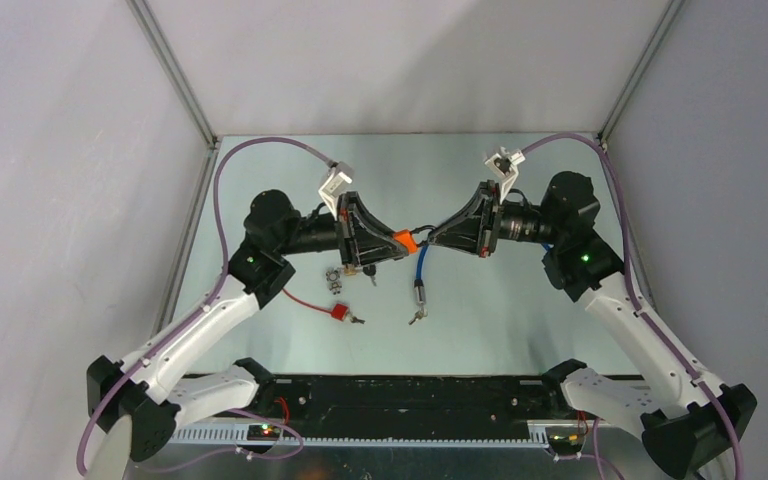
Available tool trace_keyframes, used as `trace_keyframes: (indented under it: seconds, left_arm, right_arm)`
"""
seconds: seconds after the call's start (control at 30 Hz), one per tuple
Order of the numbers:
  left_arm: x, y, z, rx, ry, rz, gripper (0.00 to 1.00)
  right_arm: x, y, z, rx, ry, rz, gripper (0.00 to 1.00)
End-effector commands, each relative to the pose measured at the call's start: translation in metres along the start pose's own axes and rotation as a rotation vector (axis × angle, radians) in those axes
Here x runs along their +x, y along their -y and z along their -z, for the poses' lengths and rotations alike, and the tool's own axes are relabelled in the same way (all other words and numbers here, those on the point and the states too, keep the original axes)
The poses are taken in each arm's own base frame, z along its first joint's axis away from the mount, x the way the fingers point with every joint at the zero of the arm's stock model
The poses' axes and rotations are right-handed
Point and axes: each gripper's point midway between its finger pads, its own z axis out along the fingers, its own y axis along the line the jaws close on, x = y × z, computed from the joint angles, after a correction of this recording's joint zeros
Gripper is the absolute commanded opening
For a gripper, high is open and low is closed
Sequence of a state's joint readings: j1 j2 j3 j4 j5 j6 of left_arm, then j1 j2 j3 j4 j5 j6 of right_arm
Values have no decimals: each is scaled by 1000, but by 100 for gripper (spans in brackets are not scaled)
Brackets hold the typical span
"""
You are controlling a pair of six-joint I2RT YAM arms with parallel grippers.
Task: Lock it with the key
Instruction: Lock the lock.
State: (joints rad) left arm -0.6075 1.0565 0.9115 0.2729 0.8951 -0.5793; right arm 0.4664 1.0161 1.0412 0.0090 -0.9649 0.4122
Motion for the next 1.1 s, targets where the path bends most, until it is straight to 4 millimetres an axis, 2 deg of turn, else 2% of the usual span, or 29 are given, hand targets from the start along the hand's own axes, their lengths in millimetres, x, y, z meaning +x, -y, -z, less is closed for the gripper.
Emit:
trace_keyframes:
  seconds: [0.0, 0.23, 0.33, 0.67, 0.83, 0.93, 1.0, 1.07]
  left_arm:
    - [-27, 38, 5, 85, 54, -64, 0]
    - [-40, 28, 2, 16, 116, -50, 0]
    - [-44, 27, -3, 12, 120, -13, 0]
    - [-57, 24, -8, -20, 162, -16, 0]
    - [-62, 21, -10, -34, 174, -32, 0]
    - [-62, 20, -9, -36, 174, -33, 0]
    - [-60, 17, -9, -47, 176, -17, 0]
    - [-59, 15, -8, -60, 186, 4, 0]
  right_arm:
    - [-16, -10, -5, 2, 36, 55, 0]
    - [-10, -25, -21, -40, 24, 15, 0]
    - [-5, -23, -28, -28, 16, 3, 0]
    - [33, -23, -57, -82, -77, -57, 0]
    - [51, -27, -65, -102, -116, -78, 0]
    - [40, -13, -58, -14, -60, -77, 0]
    - [19, -9, -46, 32, 22, -74, 0]
    - [-4, -2, -33, 89, 122, -87, 5]
